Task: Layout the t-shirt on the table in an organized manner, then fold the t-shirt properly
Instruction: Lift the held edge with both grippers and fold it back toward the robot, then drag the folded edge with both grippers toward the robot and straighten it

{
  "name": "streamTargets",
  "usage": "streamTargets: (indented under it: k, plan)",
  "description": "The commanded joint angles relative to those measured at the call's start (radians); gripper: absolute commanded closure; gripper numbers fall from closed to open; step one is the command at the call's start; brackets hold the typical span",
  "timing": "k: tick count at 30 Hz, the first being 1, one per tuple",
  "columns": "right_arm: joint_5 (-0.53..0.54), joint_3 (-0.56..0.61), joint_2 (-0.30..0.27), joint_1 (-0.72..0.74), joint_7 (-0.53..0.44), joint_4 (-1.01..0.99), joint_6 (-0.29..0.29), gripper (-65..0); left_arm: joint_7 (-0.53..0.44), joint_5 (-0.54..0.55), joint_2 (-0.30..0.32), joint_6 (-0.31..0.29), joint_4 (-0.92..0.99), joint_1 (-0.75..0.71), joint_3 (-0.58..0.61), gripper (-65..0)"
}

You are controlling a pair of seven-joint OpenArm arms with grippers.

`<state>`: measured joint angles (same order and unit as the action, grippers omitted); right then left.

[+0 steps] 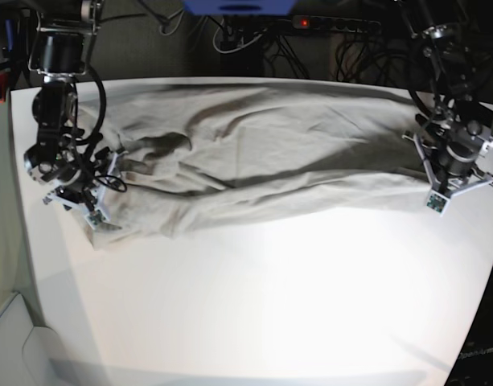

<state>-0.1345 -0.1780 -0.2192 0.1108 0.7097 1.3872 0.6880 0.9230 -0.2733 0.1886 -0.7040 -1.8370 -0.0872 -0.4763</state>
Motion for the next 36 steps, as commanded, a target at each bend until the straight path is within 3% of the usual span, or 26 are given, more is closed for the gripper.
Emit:
streamTargets:
  k: [1, 8, 15, 17, 30, 36]
  plan:
    - [0.005, -0.002, -0.012, 0.030, -0.020, 0.004, 0.010, -36.1, -0.014, -0.004, 0.002, 0.006, -0.016, 0.020, -0.005, -0.5]
    - [0.005, -0.002, -0.012, 0.054, -0.023, -0.047, 0.010, -33.0, -0.014, -0.004, -0.002, 0.006, -0.016, 0.028, -0.003, -0.5]
    - [0.005, 0.001, -0.001, 0.069, -0.025, -0.047, 0.010, -6.0, -0.014, -0.004, -0.002, 0.006, -0.016, 0.037, -0.003, -0.5]
    - [0.005, 0.001, 0.001, 0.074, -0.025, -0.047, 0.010, -3.1, -0.014, -0.004, -0.002, 0.006, -0.016, 0.037, -0.003, -0.5]
    - [0.002, 0.001, -0.007, 0.085, -0.008, 0.136, 0.010, -3.0, -0.003, -0.005, 0.002, 0.006, -0.030, 0.053, -0.011, -0.5]
    - [0.005, -0.007, -0.023, 0.056, 0.081, 0.248, 0.010, -2.8, 0.000, -0.011, 0.007, 0.006, -0.051, 0.053, -0.011, -0.5]
